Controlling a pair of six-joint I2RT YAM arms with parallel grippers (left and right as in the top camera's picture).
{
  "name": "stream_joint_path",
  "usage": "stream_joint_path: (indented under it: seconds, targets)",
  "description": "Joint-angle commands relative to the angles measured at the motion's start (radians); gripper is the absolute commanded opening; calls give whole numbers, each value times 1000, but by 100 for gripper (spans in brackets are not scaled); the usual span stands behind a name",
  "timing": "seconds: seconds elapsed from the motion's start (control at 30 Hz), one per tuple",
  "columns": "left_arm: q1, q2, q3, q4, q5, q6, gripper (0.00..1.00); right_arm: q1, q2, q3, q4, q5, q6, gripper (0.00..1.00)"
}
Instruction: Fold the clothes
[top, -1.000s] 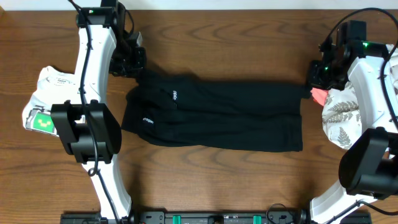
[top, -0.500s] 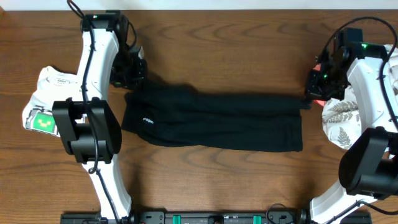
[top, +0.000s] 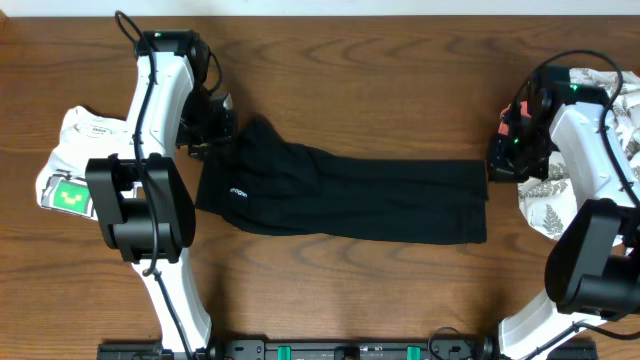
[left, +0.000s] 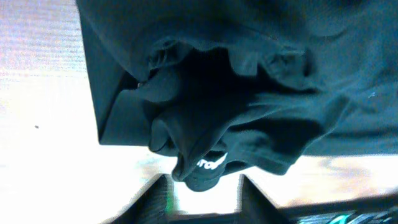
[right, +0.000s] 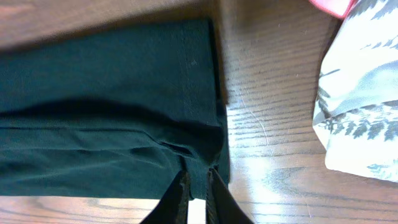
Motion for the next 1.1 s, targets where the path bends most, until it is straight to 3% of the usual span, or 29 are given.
stream_joint_path:
  seconds: [0.0,0.07,0.17,0.4,0.43,0.5,0.57,0.8,1.07]
  targets:
    - [6,0,-2,-10,-8,-3,43,-1,-3,-12,11,11,4,11]
    - [6,0,-2,-13,-5,-3,43,-1,-3,-10,29,10,4,11]
    - [6,-3,2,-6,8,-3,30,-1,-4,-6,57,10,4,11]
    - [6,-89,26,152,134,-5,29,24,-5,63,50,-149,-64,10]
    - [4,-103,26,187,138,-19,30,34,-5,66,50,-197,-85,11]
    - [-6,-125,26,262,138,-51,46,68,-4,66,48,-264,-122,13]
    - [-20,-126,26,300,138,-51,55,101,-4,60,46,-257,-119,17]
    - [-70,-89,22,396,137,-51,58,215,-2,20,69,-143,-63,18]
    - [-89,-12,22,460,137,-52,62,235,0,-99,180,-117,-21,18]
